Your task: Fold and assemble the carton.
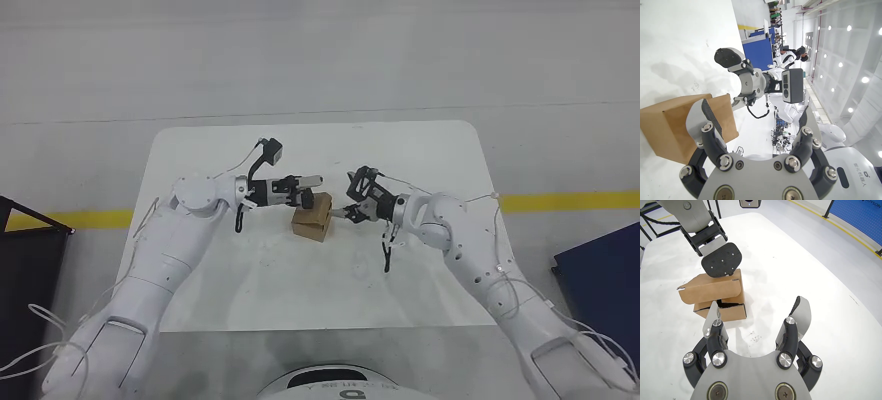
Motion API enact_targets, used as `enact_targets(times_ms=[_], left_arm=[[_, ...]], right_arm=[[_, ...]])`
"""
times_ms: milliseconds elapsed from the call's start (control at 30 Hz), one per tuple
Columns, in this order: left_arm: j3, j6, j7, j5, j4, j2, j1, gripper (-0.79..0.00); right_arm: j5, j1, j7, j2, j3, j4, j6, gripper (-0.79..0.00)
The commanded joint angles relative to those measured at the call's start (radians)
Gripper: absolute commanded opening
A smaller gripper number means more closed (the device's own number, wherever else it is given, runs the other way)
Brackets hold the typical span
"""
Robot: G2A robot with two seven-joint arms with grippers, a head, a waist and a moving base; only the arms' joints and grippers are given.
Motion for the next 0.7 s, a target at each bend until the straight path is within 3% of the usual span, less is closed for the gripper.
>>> enact_targets(times_ms=[0,333,500,667], left_arm=[[0.000,-0.002,0.001,-0.003,-0.002,0.000,0.003,0.000],[-0.006,-0.014,0.008,-0.008,-0.014,0.004,0.013,0.000],[-0.015,-0.012,0.015,-0.003,-0.026,0.009,0.024,0.000],[-0.014,-0.011,0.026,0.002,-0.035,0.011,0.033,0.000]], right_arm=[[-0.002,-0.001,0.003,-0.001,-0.002,-0.003,0.002,-0.111],[-0.008,0.004,0.023,-0.002,0.016,0.017,0.031,-0.095],[0.000,-0.016,-0.017,0.016,0.084,0.019,-0.012,-0.037],[-0.002,-0.065,-0.041,0.032,0.127,-0.057,-0.058,-0.043]])
